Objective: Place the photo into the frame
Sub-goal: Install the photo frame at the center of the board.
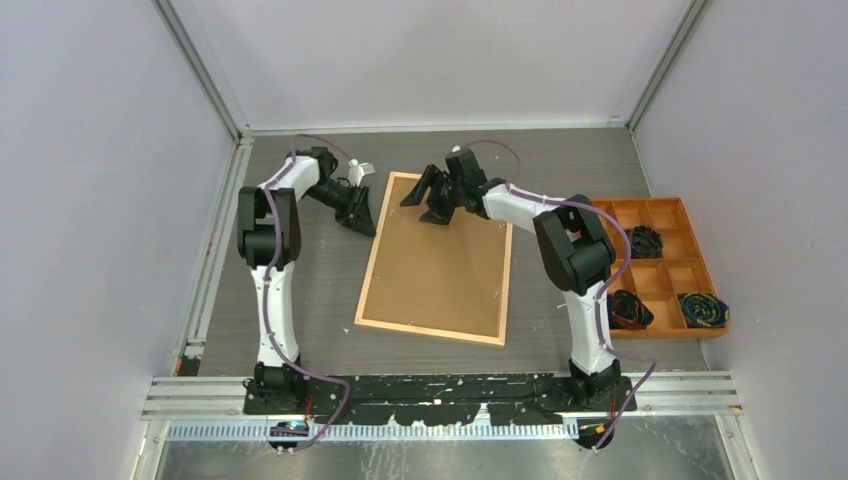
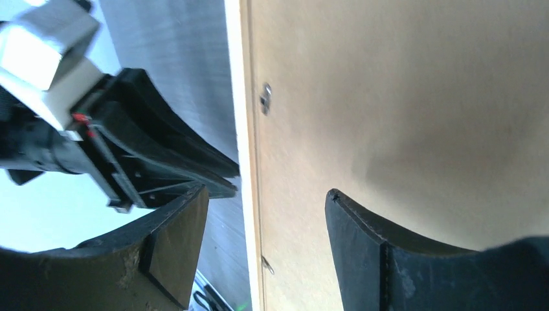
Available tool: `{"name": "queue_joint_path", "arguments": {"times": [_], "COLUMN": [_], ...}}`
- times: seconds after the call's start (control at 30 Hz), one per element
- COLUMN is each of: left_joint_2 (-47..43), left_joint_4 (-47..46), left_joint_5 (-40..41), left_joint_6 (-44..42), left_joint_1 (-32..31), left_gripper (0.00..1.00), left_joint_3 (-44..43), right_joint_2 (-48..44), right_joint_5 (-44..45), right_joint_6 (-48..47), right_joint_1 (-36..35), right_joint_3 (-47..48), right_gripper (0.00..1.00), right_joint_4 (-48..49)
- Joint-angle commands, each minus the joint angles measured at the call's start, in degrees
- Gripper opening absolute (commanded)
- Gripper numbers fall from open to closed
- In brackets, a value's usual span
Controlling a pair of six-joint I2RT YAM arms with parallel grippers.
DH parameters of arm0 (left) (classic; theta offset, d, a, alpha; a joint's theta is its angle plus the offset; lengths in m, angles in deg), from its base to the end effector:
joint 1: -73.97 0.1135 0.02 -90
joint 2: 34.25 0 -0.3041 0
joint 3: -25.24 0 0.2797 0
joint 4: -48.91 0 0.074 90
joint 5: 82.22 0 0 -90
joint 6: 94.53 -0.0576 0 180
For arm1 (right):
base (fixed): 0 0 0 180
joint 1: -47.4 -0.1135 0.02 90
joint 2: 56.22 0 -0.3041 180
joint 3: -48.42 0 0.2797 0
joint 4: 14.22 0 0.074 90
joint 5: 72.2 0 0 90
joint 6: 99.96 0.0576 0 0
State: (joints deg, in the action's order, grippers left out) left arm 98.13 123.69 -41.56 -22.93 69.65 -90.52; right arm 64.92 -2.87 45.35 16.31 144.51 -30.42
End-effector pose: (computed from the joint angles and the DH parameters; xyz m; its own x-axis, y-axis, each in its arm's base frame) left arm 0.4856 -0.0805 0.1466 -0.9362 0.2770 -0.2162 0.3437 0.5941 -0.7273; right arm 0.4406 0.2894 0.1710 -0.9055 0.3523 -0.2365 0.0599 0.6580 0.7507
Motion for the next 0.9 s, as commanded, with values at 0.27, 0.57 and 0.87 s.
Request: {"name": "queue_joint_path", "arguments": {"times": [0.27,0.57,0.87], "left_joint_2": [4.52,4.46,3.79], "left_joint_4": [-0.3,-1.1,-2.14], "left_joint_5": [-5.48,-6.26,-6.34], "left_joint_6": [2.16,1.74,1.32], "left_joint_1": [0.01,-0.24,-0.52], "left_gripper": [0.1,0.05,0.04], "left_joint_3": [-4.21,-1.74,-0.09], "right_joint_2": [9.75,14.05,16.68], "right_joint_5": [-0.47,-1.2,-1.23], "right_joint_6": [0.32,1.39,1.5], "right_joint_1": [-0.14,-1.24,-2.91], "right_joint_3": [14.33,18.93,22.95], "right_gripper": [0.7,0.67,0.66], "right_joint_4": [-2.37,-2.88,-4.82]}}
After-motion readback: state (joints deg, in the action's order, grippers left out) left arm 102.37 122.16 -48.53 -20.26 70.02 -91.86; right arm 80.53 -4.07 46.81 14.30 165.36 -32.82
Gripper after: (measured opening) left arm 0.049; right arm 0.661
